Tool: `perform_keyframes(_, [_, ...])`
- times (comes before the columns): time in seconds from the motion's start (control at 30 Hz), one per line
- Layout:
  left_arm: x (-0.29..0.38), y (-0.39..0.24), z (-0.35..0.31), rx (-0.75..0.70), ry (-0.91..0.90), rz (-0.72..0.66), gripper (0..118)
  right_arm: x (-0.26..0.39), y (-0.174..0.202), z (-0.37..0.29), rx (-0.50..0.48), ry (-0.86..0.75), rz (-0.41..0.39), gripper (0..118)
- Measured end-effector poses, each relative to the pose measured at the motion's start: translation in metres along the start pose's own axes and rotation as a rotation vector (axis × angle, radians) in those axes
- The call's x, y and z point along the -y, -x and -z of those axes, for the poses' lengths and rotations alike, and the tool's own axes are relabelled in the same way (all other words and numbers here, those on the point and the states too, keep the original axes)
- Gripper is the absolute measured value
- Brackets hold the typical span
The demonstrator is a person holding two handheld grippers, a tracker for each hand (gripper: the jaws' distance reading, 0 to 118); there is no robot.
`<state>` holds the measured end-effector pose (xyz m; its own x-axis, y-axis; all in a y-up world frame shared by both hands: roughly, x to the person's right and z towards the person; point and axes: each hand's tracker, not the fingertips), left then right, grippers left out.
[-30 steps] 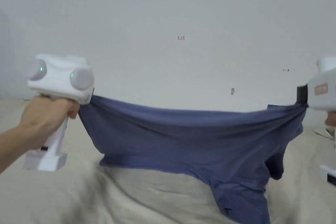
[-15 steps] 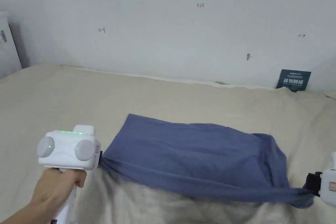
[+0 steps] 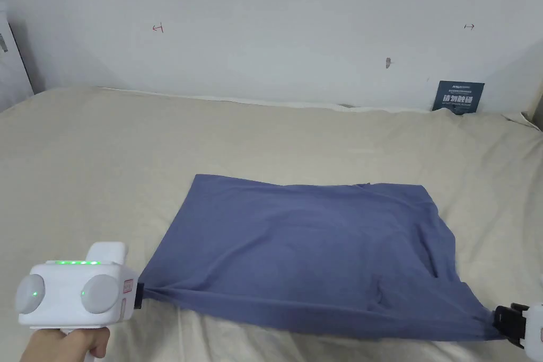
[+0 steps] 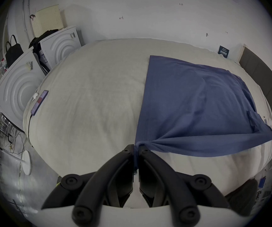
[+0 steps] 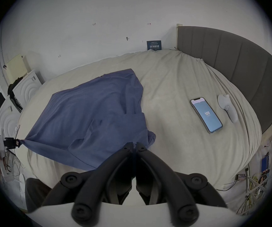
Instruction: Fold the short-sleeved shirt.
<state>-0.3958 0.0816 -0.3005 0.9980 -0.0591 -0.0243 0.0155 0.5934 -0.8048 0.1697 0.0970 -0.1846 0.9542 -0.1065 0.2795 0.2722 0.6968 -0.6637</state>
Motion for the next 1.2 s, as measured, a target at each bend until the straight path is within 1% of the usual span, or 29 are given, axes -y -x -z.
perform_keyframes(0.17, [0.027,0.004,-0.011,0.015,0.021,-0.003,3,0.026,-0.008,-0.011,0.0,0.016,0.014,4])
perform_keyframes(0.3, [0.043,0.002,-0.007,0.011,0.051,0.001,3,0.037,-0.013,-0.005,0.007,0.052,0.04,4])
perform_keyframes(0.4, [0.048,0.003,0.0,0.013,0.062,0.005,3,0.041,-0.012,0.0,0.011,0.062,0.03,4])
perform_keyframes(0.47, [0.047,0.004,0.005,0.025,0.078,-0.008,4,0.043,-0.013,0.004,0.013,0.068,0.043,4])
perform_keyframes(0.5, [0.047,0.005,0.006,0.035,0.083,-0.013,17,0.043,-0.015,0.006,0.004,0.078,0.067,6])
perform_keyframes(0.53, [0.048,0.006,0.008,0.039,0.085,-0.021,55,0.043,-0.017,0.007,-0.007,0.085,0.081,14])
perform_keyframes(0.57, [0.048,0.008,0.008,0.044,0.09,-0.036,105,0.045,-0.017,0.009,0.005,0.092,0.072,46])
perform_keyframes(0.6, [0.049,0.011,0.01,0.041,0.106,-0.041,116,0.046,-0.016,0.009,0.053,0.113,0.035,105])
perform_keyframes(0.63, [0.053,0.015,0.011,0.056,0.129,-0.109,113,0.047,-0.016,0.01,0.107,0.135,-0.007,118])
perform_keyframes(0.67, [0.061,0.02,0.001,0.052,0.068,-0.052,114,0.052,-0.02,0.009,0.066,0.159,-0.033,114])
perform_keyframes(0.7, [0.067,0.023,-0.002,0.04,0.093,-0.045,114,0.056,-0.018,0.004,0.024,0.079,-0.051,115])
perform_keyframes(0.77, [0.079,0.033,-0.01,0.014,0.084,-0.035,114,0.065,-0.019,0.003,0.048,0.167,-0.066,115])
perform_keyframes(0.8, [0.069,0.038,-0.015,0.003,0.071,-0.034,114,0.068,-0.018,0.001,0.06,0.193,-0.071,115])
perform_keyframes(0.87, [0.062,0.05,-0.023,-0.011,0.057,-0.039,114,0.064,-0.028,-0.013,0.043,0.181,-0.041,115])
perform_keyframes(0.9, [0.062,0.055,-0.025,0.003,0.05,-0.053,112,0.066,-0.029,-0.017,0.044,0.179,-0.028,114])
perform_keyframes(0.93, [0.067,0.062,-0.028,0.029,0.055,-0.082,105,0.067,-0.03,-0.023,0.02,0.163,0.013,108])
perform_keyframes(0.97, [0.068,0.067,-0.029,0.067,0.076,-0.092,78,0.068,-0.021,-0.037,-0.025,0.142,0.047,86])
perform_keyframes(1.0, [0.067,0.067,-0.026,0.046,0.111,-0.082,0,0.068,-0.016,-0.043,-0.017,0.142,0.061,19])
perform_keyframes(1.03, [0.068,0.069,-0.021,0.012,0.063,-0.119,0,0.07,-0.011,-0.044,0.029,0.142,0.049,0])
perform_keyframes(1.07, [0.072,0.069,-0.019,0.032,0.097,-0.076,0,0.07,-0.006,-0.049,0.005,0.135,0.064,0])
perform_keyframes(1.1, [0.073,0.069,-0.017,0.046,0.099,-0.072,0,0.069,-0.011,-0.043,-0.062,0.176,0.082,0])
perform_keyframes(1.13, [0.072,0.069,-0.013,0.086,0.1,-0.081,0,0.07,-0.012,-0.041,-0.079,0.17,0.086,0])
perform_keyframes(1.17, [0.07,0.068,-0.009,0.138,0.104,-0.094,0,0.071,-0.007,-0.042,-0.048,0.161,0.077,0])
perform_keyframes(1.2, [0.068,0.064,-0.013,0.175,0.103,-0.092,17,0.071,-0.003,-0.043,-0.03,0.149,0.055,0])
